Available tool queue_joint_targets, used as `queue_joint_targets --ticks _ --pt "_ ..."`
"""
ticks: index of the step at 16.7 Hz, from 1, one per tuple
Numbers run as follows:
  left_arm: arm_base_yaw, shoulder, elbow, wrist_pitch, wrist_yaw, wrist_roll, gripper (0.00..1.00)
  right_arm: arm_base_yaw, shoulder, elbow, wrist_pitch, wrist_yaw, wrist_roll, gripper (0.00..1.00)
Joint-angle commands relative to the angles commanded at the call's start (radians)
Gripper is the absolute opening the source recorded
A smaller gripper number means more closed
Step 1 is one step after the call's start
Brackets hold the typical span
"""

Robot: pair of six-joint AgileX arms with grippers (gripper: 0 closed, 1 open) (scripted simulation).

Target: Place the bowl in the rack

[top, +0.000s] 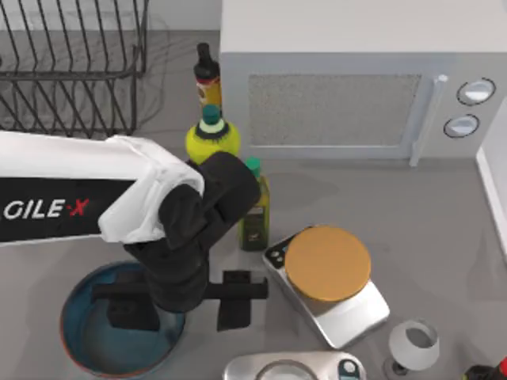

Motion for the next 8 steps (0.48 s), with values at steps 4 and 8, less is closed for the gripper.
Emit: queue_joint_targets --ticks 4,8 --pt "0.0 0.0 0.0 0.0 0.0 0.0 0.25 0.0 0.0 0.0 0.0 0.0 0.0 1.0" --pt "0.0 0.0 0.0 0.0 0.0 0.0 0.0 0.0 0.0 0.0 0.0 0.0 0.0 1.0"
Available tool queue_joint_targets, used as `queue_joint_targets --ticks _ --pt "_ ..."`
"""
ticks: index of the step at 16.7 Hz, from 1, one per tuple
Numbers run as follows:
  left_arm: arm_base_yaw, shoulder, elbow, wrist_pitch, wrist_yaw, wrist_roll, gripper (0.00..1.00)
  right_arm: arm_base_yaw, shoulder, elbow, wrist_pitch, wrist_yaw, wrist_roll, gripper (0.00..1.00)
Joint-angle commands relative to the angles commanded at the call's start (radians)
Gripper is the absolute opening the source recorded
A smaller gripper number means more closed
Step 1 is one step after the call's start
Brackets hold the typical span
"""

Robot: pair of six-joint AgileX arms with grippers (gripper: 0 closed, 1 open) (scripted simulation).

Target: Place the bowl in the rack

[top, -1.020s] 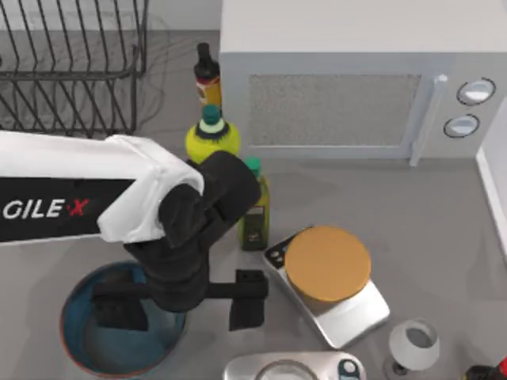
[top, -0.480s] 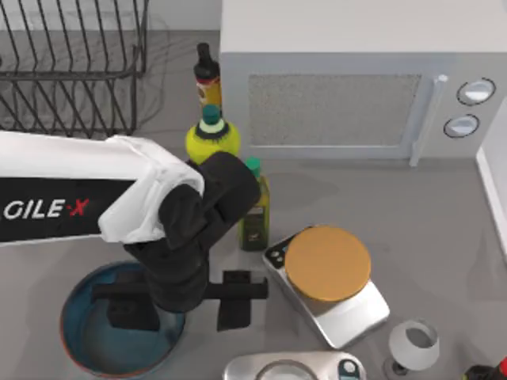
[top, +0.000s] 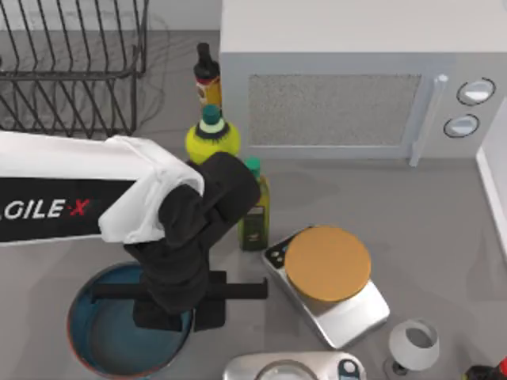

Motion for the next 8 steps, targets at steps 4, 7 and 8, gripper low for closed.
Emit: queue_joint_targets --ticks 4,7,8 --pt "0.0 0.0 0.0 0.0 0.0 0.0 0.0 0.0 0.0 0.0 0.0 0.0 0.0 1.0" --pt "0.0 0.0 0.0 0.0 0.0 0.0 0.0 0.0 0.0 0.0 0.0 0.0 0.0 1.0" --pt "0.0 -0.003 -0.001 0.0 0.0 0.0 0.0 0.0 0.0 0.0 0.0 0.0 0.0 1.0"
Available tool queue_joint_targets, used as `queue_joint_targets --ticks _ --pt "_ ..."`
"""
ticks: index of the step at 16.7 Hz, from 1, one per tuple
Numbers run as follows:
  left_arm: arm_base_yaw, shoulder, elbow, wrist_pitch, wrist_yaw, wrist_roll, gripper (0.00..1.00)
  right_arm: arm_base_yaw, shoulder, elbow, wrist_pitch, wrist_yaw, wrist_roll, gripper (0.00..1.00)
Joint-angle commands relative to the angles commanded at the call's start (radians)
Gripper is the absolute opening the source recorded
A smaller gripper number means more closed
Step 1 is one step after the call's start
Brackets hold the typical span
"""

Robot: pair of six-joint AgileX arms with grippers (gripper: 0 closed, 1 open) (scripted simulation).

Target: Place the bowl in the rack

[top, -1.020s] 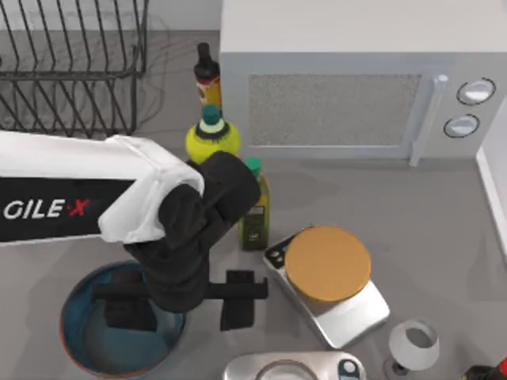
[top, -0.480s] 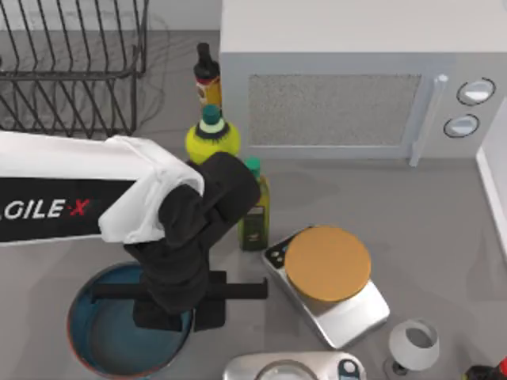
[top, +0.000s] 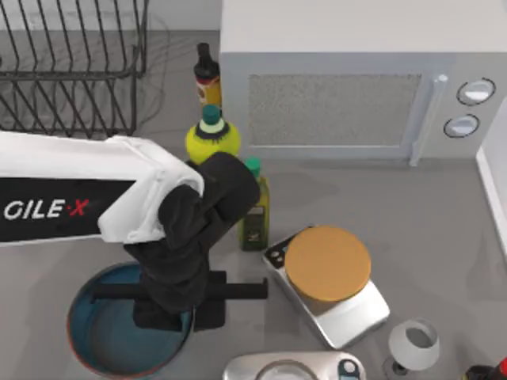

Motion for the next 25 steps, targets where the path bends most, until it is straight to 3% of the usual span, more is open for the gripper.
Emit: queue_joint_targets --ticks 5,12,15,22,25 --pt "-0.004 -0.007 0.114 -0.116 0.0 -0.009 0.0 0.0 0.0 0.0 0.0 0.0 0.0 1.0" --pt "-0.012 -0.057 0.517 -0.62 0.0 -0.016 0.0 0.0 0.0 0.0 0.0 0.0 0.0 1.0" --pt "-0.011 -0.091 0.651 -0.759 0.0 -0.013 0.0 0.0 0.0 0.0 0.0 0.0 0.0 1.0" --pt "-0.006 -0.106 0.691 -0.799 0.0 -0.009 0.0 0.0 0.0 0.0 0.0 0.0 0.0 1.0" --pt "0.041 -0.151 0.669 -0.734 0.011 0.028 0.0 0.0 0.0 0.0 0.0 0.0 0.0 1.0"
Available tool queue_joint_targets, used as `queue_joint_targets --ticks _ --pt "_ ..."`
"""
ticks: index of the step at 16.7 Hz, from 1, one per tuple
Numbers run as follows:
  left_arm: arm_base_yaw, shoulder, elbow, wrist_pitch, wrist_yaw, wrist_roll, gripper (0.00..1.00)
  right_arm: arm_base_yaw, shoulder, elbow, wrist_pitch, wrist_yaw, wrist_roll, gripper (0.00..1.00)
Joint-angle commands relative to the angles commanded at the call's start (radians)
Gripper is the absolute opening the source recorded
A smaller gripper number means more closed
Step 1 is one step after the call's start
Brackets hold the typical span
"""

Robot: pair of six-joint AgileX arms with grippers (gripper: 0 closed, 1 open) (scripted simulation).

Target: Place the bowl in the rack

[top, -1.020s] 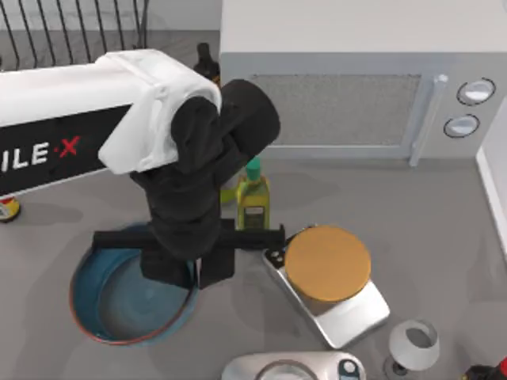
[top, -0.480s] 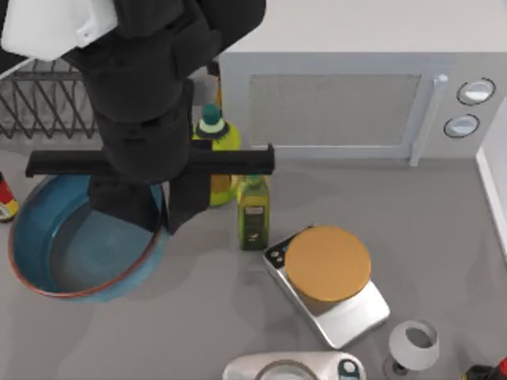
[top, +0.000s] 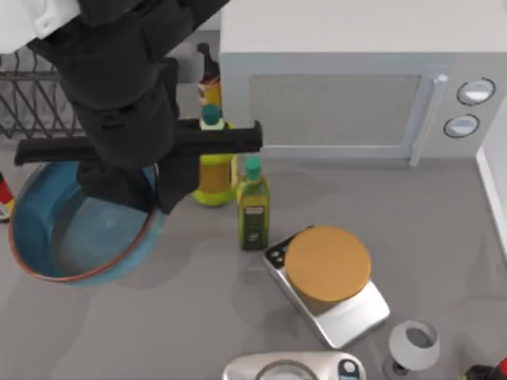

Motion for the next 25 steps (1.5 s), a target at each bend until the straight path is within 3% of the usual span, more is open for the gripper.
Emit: queue_joint_targets --ticks 5,13,16,20,25 --pt "0.206 -0.169 -0.118 0.291 0.045 0.157 0.0 0.0 0.0 0.0 0.0 0.0 0.0 1.0" --pt "0.65 -0.518 -0.424 0.992 0.139 0.524 0.0 0.0 0.0 0.0 0.0 0.0 0.0 1.0" --pt "0.785 -0.646 -0.504 1.185 0.173 0.632 0.0 0.0 0.0 0.0 0.0 0.0 0.0 1.0" --pt "0.874 -0.735 -0.549 1.292 0.195 0.696 0.0 0.0 0.0 0.0 0.0 0.0 0.0 1.0" --pt "0.871 -0.731 -0.545 1.293 0.193 0.697 0.0 0.0 0.0 0.0 0.0 0.0 0.0 1.0"
